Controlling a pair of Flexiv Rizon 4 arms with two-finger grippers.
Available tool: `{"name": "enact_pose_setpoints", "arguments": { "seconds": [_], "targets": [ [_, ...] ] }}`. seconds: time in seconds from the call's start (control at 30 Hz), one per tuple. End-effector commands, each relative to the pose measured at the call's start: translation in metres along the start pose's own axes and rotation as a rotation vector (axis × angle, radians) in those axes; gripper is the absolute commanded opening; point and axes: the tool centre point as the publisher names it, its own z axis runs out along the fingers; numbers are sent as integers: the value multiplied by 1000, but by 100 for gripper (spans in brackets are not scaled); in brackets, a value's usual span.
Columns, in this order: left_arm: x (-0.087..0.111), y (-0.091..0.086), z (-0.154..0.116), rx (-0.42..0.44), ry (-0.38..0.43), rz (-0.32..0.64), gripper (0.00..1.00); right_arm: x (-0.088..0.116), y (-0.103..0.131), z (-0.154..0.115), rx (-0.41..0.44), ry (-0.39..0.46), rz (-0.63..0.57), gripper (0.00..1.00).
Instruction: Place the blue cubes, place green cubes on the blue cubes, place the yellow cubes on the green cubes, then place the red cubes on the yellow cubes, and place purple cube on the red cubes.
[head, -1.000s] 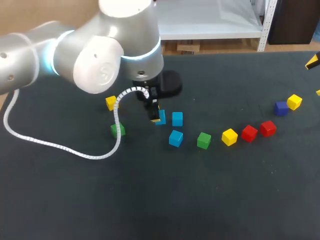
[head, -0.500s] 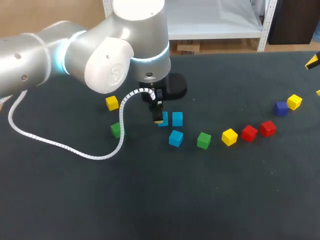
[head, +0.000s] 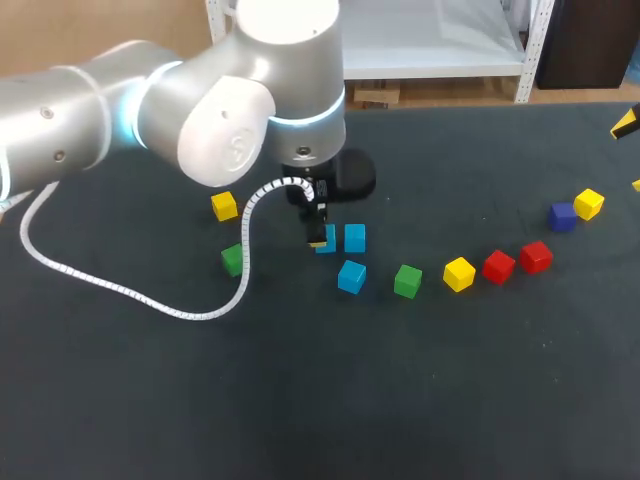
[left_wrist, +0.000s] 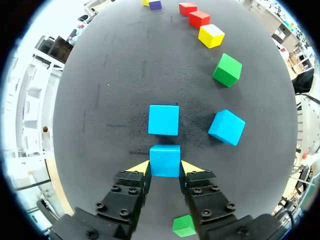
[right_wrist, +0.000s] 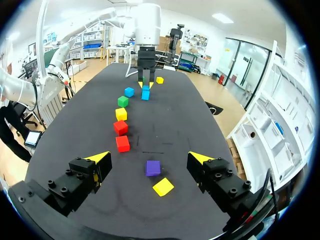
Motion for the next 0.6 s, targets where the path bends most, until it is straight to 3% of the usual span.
{"name": "enact_pose_setpoints", "arguments": {
  "seconds": [0.03,0.6],
  "targets": [
    [-2,3,1,7,8,2,0,-1,2,0,4,1,-1,100],
    [0,4,4,12,15,1,0,-1,2,0,4,1,-1,100]
  ]
}}
